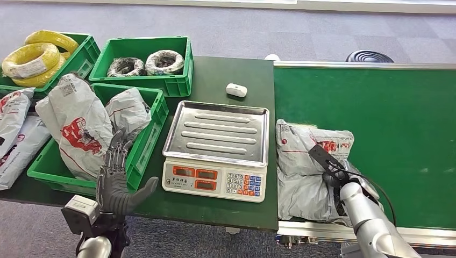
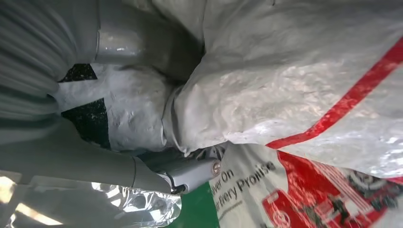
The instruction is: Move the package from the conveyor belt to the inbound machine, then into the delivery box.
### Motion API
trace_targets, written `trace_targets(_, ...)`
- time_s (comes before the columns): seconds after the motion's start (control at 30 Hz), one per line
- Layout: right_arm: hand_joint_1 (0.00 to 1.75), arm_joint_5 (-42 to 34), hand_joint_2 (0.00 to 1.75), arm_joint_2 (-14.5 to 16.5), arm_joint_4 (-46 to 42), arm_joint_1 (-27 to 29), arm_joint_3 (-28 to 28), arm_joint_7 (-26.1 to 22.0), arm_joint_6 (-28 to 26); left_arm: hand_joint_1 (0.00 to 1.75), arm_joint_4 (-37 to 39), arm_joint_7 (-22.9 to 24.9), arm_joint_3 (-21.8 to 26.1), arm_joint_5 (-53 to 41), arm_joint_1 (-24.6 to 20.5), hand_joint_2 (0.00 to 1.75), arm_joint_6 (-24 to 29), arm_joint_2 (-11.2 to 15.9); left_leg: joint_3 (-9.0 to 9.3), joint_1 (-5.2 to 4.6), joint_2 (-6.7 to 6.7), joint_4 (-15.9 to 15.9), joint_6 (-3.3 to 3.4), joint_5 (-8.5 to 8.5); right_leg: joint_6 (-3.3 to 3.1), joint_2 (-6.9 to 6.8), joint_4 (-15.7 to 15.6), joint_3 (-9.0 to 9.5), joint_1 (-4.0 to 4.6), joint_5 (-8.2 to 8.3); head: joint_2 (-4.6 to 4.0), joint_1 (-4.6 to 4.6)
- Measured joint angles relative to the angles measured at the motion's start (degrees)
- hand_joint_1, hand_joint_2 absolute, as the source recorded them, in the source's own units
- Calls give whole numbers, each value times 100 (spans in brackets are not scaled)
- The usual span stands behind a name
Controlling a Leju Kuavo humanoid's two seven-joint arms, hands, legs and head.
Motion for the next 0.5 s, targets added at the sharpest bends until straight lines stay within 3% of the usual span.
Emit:
trace_targets(0.27,175,-571,175,-26,-240,-172,-231,-1022,-1065,0,-165,-61,23,1,153,175,169,30,-26,-1,-3,0,0,2,0,0,4,-25,0,2,-1,-2)
trace_targets(0.5,175,-1062,175,-210,-891,-656,-506,-1235,-1695,0,-217,-222,30,65,200,175,340,61,-34,-3,-9,2,1,3,1,-2,4,-31,-3,2,0,-2)
